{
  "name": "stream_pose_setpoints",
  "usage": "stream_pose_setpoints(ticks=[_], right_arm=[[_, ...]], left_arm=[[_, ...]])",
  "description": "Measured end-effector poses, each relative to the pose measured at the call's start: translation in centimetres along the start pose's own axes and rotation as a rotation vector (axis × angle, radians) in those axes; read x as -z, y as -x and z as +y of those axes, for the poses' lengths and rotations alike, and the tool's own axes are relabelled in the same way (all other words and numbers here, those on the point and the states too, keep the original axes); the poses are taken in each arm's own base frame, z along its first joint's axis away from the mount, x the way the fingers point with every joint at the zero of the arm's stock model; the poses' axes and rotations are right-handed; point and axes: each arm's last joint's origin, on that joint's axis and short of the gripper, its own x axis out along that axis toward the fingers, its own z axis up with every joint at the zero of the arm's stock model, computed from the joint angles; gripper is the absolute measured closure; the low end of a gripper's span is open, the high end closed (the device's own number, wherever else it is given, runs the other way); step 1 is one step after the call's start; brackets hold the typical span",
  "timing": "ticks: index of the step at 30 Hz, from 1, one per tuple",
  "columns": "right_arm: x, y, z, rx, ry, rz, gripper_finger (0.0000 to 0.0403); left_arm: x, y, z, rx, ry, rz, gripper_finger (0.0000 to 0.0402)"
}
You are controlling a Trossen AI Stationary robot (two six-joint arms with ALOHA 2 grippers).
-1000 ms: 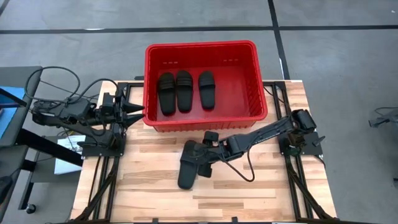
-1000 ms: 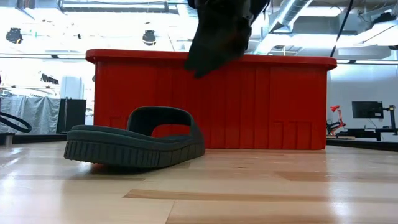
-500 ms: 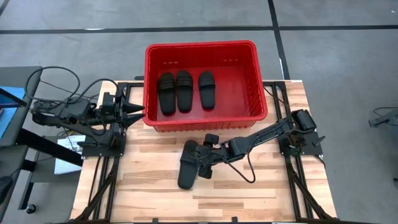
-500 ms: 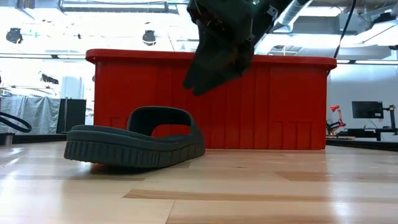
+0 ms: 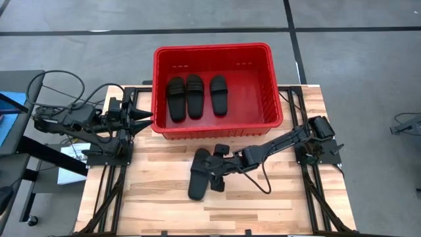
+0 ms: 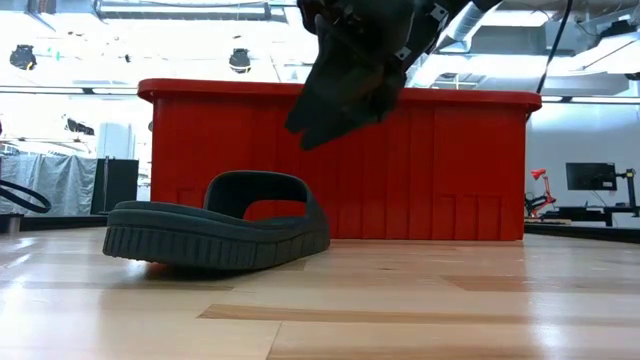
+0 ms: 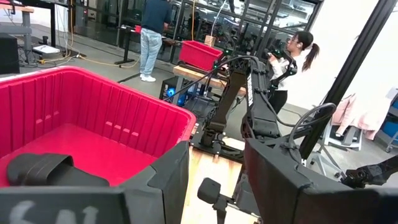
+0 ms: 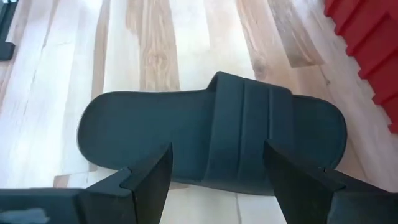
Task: Pick and place slides into bin
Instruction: Put the black slide into the red container
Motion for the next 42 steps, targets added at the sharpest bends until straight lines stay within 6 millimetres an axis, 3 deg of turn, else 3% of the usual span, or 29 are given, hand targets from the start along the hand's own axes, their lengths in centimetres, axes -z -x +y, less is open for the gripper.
stream_pose_setpoints(ticks=[11, 18, 28, 32, 37, 42], right_arm=[[0.2, -0.1, -0.2, 0.049, -0.026, 0.007, 0.0159], [1.9, -3.3, 0.6, 0.079, -0.067, 0.059, 0.0159], [2.1, -4.9, 1.3, 0.195, -0.086, 0.042, 0.0161], [2.5, -5.4, 0.7, 0.253, -0.166, 0.052, 0.0213], [2.7, -5.4, 0.7, 0.208, -0.183, 0.091, 0.0374], [2.8, -5.4, 0.8, 0.148, -0.226, 0.124, 0.0393]], left_arm=[[0.0, 0.0, 0.0, 0.000, 0.012, -0.001, 0.0255], [0.0, 0.0, 0.0, 0.000, 0.013, 0.000, 0.0255], [0.1, 0.0, 0.0, -0.002, 0.020, 0.007, 0.0255], [0.1, 0.0, 0.0, -0.002, 0.020, 0.007, 0.0255], [0.1, 0.0, 0.0, -0.002, 0.020, 0.007, 0.0255], [0.2, 0.0, 0.1, -0.005, 0.014, 0.018, 0.0255]])
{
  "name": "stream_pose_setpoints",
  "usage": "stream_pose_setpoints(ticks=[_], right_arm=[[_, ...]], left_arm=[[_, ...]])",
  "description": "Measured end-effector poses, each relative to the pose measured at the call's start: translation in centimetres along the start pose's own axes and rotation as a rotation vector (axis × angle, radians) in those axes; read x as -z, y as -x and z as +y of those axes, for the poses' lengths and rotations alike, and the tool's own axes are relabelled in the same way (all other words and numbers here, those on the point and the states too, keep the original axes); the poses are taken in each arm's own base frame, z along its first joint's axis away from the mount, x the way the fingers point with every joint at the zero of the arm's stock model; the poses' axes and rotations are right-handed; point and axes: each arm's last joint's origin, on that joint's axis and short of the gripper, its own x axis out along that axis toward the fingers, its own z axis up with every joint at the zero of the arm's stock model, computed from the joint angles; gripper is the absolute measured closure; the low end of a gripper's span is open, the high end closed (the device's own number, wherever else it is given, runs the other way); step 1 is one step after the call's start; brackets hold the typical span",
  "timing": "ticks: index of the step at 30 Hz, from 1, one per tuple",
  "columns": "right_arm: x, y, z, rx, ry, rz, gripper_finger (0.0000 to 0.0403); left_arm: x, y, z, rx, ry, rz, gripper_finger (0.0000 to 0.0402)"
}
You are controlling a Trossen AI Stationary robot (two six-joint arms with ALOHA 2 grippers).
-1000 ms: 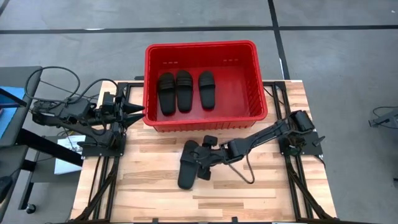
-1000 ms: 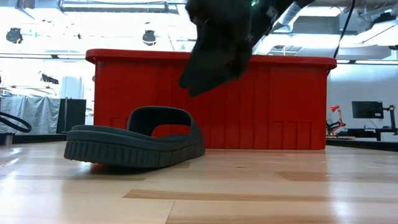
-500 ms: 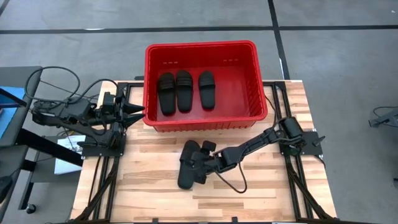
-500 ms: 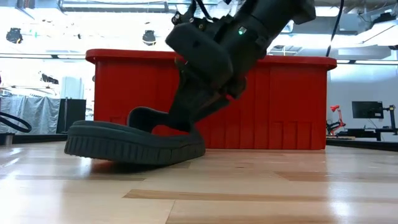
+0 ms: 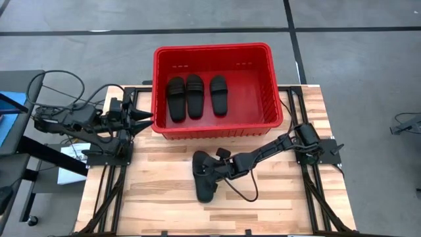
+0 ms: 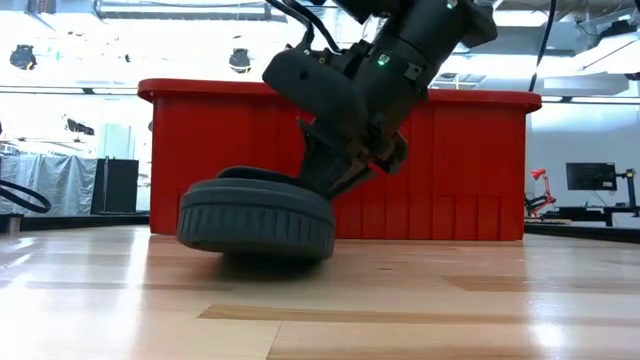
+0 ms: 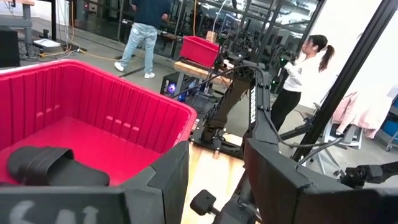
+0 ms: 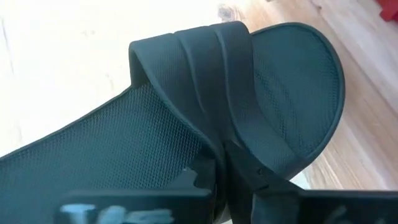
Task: Pick and place slides into bin
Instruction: Put the black slide into the red container
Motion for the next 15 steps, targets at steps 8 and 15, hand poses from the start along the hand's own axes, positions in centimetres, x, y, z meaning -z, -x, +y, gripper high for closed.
stream_pose_setpoints(ticks=[8, 15], right_arm=[[-0.5, 0.8, 0.7, -0.016, 0.036, 0.034, 0.0399], [-2.4, 2.7, 1.7, -0.046, 0.154, 0.092, 0.0401]], left_arm=[[0.3, 0.0, 0.1, -0.009, -0.008, 0.029, 0.0255], [0.3, 0.0, 0.1, -0.010, 0.001, 0.028, 0.0255]])
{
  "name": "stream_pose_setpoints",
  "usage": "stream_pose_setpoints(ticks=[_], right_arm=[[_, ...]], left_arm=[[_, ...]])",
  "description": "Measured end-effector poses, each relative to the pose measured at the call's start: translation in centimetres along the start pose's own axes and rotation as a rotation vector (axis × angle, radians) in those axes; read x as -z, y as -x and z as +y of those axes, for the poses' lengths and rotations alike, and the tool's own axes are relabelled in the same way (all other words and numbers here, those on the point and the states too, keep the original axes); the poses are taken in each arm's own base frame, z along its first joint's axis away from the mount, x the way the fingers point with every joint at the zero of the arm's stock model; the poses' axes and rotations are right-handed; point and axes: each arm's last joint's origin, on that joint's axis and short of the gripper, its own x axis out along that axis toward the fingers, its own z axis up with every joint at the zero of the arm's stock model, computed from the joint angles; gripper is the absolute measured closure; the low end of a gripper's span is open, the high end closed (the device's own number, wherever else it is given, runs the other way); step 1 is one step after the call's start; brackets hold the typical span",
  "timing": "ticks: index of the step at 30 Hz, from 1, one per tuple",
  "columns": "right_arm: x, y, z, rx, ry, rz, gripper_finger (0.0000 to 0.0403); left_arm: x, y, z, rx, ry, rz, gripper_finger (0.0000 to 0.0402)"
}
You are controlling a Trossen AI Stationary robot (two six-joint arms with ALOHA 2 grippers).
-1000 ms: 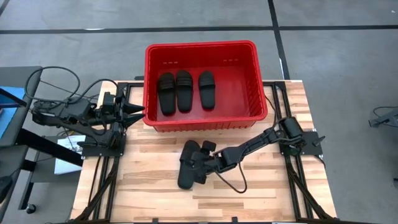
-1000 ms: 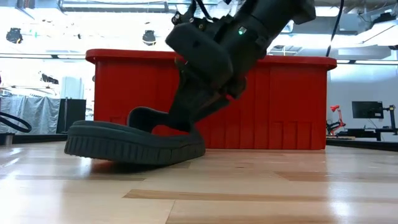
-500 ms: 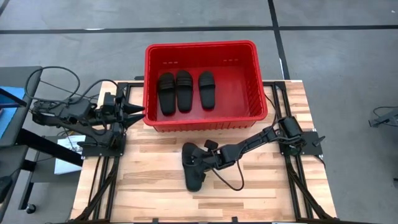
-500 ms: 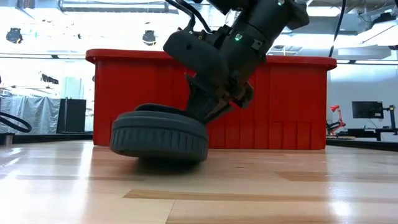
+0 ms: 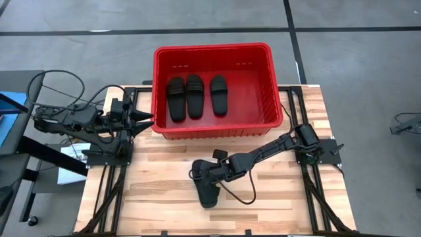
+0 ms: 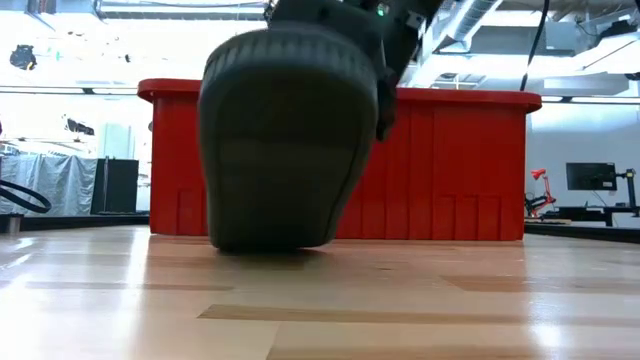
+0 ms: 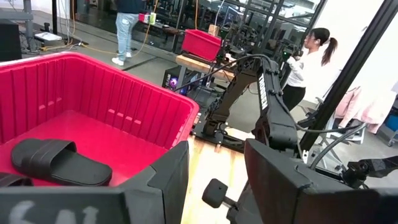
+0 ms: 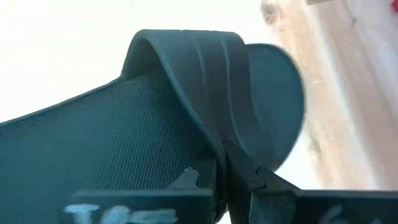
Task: Pick and place slides into bin
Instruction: Put the black slide into the red container
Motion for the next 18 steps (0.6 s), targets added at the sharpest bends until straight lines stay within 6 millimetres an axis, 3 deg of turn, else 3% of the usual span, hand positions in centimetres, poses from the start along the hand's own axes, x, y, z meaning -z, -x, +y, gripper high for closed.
stream_pose_setpoints(ticks=[10, 18], right_arm=[[-2.8, 3.9, 0.6, -0.010, 0.128, 0.056, 0.0402], [-4.9, 8.1, 1.3, -0.025, 0.180, 0.073, 0.0402]], left_arm=[[0.0, 0.0, 0.0, 0.000, 0.001, 0.000, 0.0255], [0.2, 0.0, 0.1, -0.005, 0.002, 0.015, 0.0255]])
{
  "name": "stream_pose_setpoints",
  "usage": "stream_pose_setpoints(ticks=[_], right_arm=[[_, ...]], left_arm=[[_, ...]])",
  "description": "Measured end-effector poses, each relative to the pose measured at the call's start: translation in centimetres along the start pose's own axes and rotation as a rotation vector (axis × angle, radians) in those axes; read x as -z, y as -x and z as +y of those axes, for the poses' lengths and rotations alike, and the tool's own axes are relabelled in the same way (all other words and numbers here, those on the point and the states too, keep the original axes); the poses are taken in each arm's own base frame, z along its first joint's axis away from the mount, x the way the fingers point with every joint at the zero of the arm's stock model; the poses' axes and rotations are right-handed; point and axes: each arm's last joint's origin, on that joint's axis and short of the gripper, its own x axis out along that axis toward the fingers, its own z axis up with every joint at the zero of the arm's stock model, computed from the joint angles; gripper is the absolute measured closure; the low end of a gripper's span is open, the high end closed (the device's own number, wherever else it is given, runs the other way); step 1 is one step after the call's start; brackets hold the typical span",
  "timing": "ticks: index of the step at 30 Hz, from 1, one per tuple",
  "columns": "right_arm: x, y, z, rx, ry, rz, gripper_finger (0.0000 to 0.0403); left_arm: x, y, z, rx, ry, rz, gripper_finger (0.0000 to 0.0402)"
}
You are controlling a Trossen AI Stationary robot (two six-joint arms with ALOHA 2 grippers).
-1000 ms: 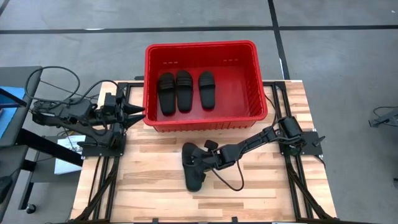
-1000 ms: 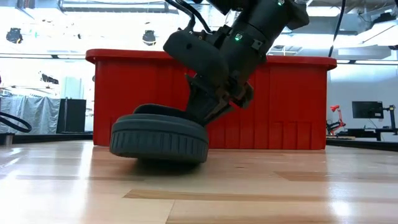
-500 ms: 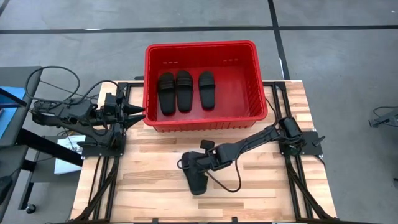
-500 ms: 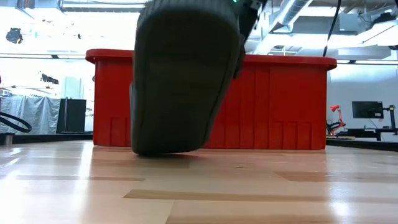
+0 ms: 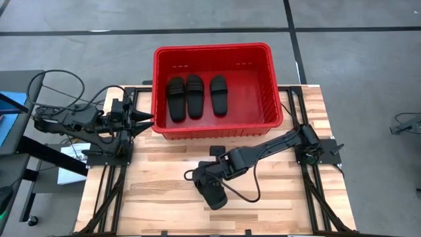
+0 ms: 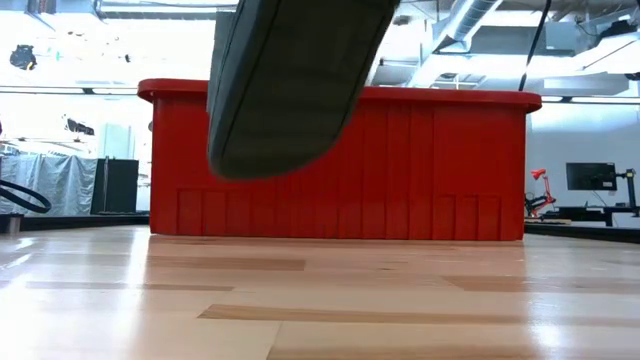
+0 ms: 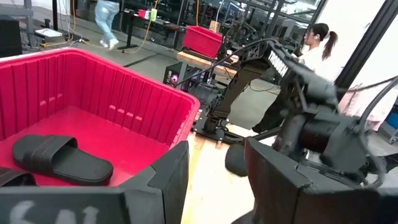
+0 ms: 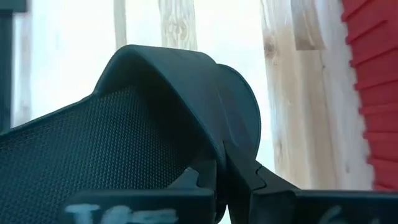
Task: Pick and place slides into bin
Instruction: Put the black slide into the red container
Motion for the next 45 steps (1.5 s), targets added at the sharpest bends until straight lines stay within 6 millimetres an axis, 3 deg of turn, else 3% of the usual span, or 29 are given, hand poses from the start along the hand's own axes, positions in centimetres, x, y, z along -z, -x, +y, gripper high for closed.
stream_pose_setpoints(ticks=[7, 16, 22, 33, 45], right_arm=[[-1.5, 4.9, -0.4, -0.004, 0.030, -0.018, 0.0403], [-3.8, 11.5, -1.1, -0.050, 0.058, -0.220, 0.0403], [-3.5, 15.1, -3.8, 0.058, 0.019, -0.326, 0.0403], [-2.7, 19.4, -12.0, 0.382, -0.043, -0.370, 0.0402], [-1.6, 19.1, -24.5, 0.562, -0.064, -0.228, 0.0403]], left_arm=[[0.0, 0.0, 0.0, 0.000, 0.000, 0.000, 0.0255], [0.4, 0.0, 0.0, 0.038, 0.003, 0.055, 0.0255], [0.6, 0.0, -0.1, 0.083, 0.025, 0.085, 0.0255], [0.5, 0.1, -0.2, 0.101, -0.025, 0.079, 0.0255], [-0.1, 0.0, 0.1, -0.030, -0.352, -0.011, 0.0255]])
